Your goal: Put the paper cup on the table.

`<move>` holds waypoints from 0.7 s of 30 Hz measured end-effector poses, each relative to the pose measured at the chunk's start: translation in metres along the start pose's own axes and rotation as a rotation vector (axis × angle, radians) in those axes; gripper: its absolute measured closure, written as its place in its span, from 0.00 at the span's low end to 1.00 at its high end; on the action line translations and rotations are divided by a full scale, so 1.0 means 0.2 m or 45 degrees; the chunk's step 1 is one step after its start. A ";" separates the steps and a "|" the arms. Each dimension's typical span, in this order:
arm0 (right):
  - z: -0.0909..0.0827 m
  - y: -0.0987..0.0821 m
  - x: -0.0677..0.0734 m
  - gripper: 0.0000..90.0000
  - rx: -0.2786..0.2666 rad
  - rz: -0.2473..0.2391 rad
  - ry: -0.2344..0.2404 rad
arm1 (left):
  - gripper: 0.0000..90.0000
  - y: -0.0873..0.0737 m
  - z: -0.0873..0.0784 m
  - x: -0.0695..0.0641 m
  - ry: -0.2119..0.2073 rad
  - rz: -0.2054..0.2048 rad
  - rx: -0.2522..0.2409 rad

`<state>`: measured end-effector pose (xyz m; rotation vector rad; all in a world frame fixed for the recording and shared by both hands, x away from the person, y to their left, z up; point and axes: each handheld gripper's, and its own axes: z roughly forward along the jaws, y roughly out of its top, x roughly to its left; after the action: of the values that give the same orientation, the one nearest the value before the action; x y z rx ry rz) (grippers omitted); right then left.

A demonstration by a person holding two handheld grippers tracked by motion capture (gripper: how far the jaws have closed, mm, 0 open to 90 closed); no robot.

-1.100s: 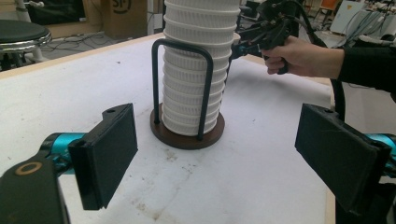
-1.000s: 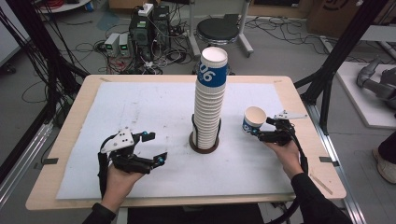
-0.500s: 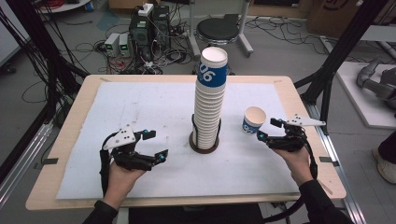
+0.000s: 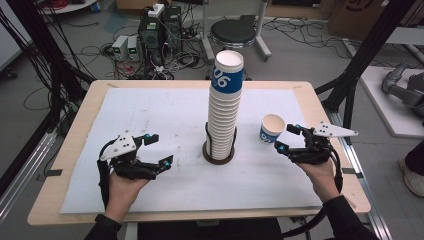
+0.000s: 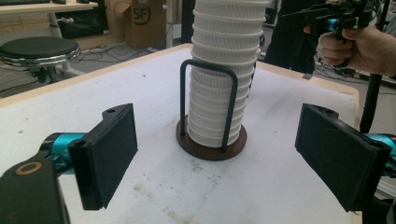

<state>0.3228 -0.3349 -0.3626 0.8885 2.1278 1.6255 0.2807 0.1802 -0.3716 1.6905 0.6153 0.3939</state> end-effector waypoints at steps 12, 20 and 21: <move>-0.03 0.06 0.08 0.15 -0.044 -0.053 0.033 | 0.14 -0.01 -0.05 0.01 0.021 -0.009 -0.015; -0.03 0.07 0.09 0.15 -0.031 -0.065 0.037 | 0.14 -0.02 -0.05 0.02 0.018 -0.018 -0.013; -0.03 0.07 0.09 0.15 -0.032 -0.065 0.041 | 0.14 -0.02 -0.04 0.02 0.019 -0.016 -0.009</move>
<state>0.3084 -0.3256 -0.3457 0.7994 2.1286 1.6480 0.2783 0.1899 -0.3730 1.6771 0.6350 0.3995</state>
